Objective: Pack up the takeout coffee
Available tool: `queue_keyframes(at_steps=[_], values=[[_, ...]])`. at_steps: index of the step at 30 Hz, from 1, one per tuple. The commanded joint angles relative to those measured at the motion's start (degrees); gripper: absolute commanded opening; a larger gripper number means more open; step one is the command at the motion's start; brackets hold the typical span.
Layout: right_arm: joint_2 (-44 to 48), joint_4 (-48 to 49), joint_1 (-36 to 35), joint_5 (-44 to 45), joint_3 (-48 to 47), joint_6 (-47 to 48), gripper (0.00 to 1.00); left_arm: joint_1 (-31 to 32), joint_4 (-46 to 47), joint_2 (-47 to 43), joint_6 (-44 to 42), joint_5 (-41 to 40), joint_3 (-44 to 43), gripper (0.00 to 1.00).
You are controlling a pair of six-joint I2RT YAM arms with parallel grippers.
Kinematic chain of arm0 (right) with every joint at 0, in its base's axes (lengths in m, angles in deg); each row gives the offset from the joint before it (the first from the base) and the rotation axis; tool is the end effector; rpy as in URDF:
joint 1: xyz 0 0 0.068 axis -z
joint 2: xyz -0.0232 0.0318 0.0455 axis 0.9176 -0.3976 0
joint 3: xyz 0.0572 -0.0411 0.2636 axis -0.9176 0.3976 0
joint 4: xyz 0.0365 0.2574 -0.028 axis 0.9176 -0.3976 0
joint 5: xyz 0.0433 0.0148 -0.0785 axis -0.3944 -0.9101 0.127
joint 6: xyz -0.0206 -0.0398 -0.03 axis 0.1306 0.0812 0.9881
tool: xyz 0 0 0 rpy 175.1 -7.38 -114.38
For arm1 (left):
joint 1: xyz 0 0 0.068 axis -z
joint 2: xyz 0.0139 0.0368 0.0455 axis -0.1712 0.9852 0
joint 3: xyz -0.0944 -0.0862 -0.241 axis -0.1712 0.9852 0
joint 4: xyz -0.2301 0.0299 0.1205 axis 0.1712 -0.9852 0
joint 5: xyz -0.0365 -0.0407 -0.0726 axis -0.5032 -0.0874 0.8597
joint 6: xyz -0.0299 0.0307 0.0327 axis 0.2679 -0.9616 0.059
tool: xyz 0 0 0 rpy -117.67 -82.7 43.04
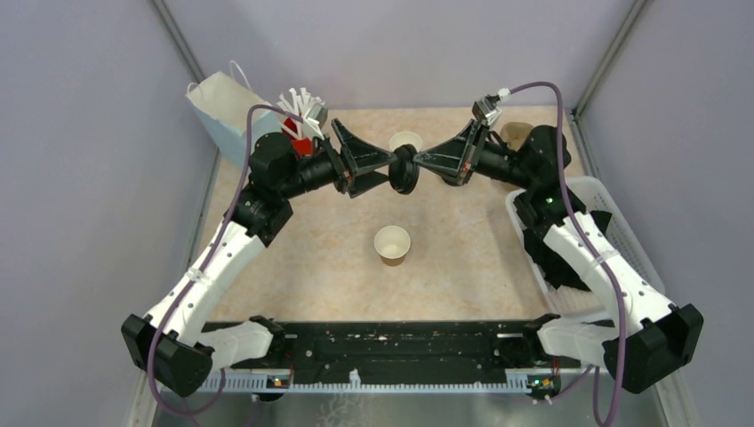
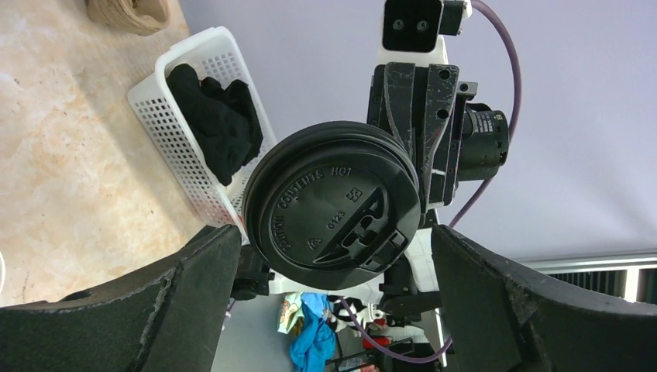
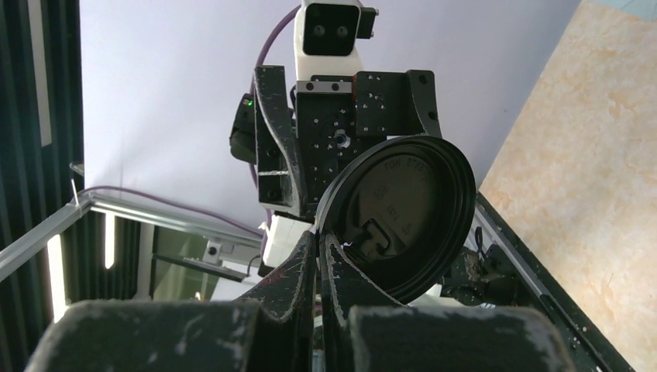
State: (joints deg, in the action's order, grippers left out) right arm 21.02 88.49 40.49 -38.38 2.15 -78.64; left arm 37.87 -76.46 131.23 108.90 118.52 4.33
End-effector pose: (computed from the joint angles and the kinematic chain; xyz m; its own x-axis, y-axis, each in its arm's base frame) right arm 0.2191 0.1346 0.4262 -0.8835 0.3630 -0.2960 -0.3219 -0.0115 0.9467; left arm 0.2159 -0.1380 0.4202 -0.8542 -0.4257 -0.2985 0.2583 0.1507 -0.9542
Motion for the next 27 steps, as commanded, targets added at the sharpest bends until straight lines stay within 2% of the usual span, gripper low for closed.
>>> queue_keyframes(at_steps=[1,19,23,27], values=[[-0.5,2.9,-0.7,0.0,0.5,0.8,0.00,-0.1,2.9,0.5,-0.2,1.0,-1.3,0.98],[-3.7,4.9,-0.6,-1.4,0.2,0.1,0.00,-0.1,2.4,1.6,-0.5,0.0,-1.5,0.96],[-4.0,4.7,-0.7,-1.6,0.2,0.3,0.00,0.0,2.1,2.5,-1.1,0.3,-2.4,0.98],[-4.3,4.7,-0.7,-1.8,0.2,0.5,0.00,0.0,1.9,3.3,-1.3,0.4,-3.0,0.95]])
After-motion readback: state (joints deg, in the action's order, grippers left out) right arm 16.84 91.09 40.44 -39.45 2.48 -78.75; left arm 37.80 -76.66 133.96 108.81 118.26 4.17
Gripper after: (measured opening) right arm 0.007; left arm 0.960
